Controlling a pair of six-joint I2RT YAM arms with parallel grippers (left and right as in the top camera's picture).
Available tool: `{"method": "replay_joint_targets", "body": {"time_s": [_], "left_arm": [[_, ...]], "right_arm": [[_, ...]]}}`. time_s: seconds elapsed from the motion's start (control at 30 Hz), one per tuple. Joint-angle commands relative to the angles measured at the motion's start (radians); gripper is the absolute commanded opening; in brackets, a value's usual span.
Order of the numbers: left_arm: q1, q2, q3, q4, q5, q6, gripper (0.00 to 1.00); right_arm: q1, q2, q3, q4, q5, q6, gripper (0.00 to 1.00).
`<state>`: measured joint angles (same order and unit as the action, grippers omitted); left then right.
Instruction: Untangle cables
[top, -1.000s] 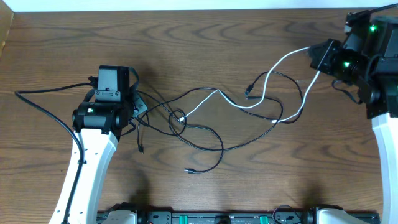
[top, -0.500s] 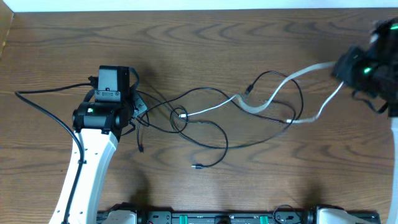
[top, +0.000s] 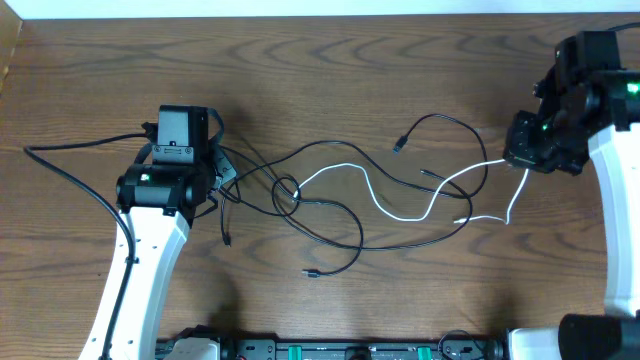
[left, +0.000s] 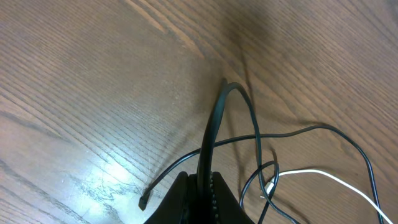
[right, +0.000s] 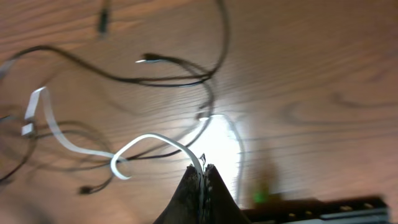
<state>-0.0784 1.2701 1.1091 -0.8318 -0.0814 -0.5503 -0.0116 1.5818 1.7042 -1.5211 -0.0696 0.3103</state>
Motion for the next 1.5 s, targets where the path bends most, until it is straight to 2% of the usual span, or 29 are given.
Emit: {"method": "replay_joint_targets", "body": {"time_s": [0.0,0.03,0.23,0.43,0.57,0.7,0.83,0.93,1.27,1.47], "left_arm": [[0.005,0.004,0.008,-0.001,-0.017,-0.005,0.07],[0.005,0.004,0.008,-0.001,-0.016,-0.005,0.07],[0.005,0.004,0.008,-0.002,-0.016,-0.005,0.07],[0.005,0.004,0.008,-0.002,-0.016,-0.005,0.08],[0.005,0.004,0.008,-0.002,-0.016,-0.005,0.08],[0.005,0.004,0.008,-0.002,-0.017,-0.005,0.07],[0.005,0.004,0.008,-0.002,-0.017,-0.005,0.08],[0.005,0.004,0.008,-0.005,-0.016,-0.005,0.07],[0.005,0.004,0.008,-0.01,-0.016,-0.005,0.08],[0.005,0.004,0.008,-0.013,-0.006,-0.005,0.07]], "right_arm": [[0.008,0.052,-0.013,0.002,0.241,0.083,0.01],[0.005,0.073,-0.013,-0.002,0.347,0.15,0.01],[-0.041,0.109,-0.009,-0.016,0.64,0.318,0.01],[-0.175,0.109,0.169,-0.013,0.692,0.291,0.01],[-0.247,0.109,0.365,0.032,0.577,0.135,0.01],[-0.301,0.109,0.512,0.122,0.311,-0.029,0.01],[-0.312,0.109,0.553,0.163,-0.021,-0.149,0.01],[-0.304,0.112,0.537,0.151,-0.17,-0.159,0.01],[-0.227,0.121,0.334,0.15,-0.145,-0.163,0.01],[-0.193,0.121,0.189,0.235,-0.14,-0.163,0.01]]}}
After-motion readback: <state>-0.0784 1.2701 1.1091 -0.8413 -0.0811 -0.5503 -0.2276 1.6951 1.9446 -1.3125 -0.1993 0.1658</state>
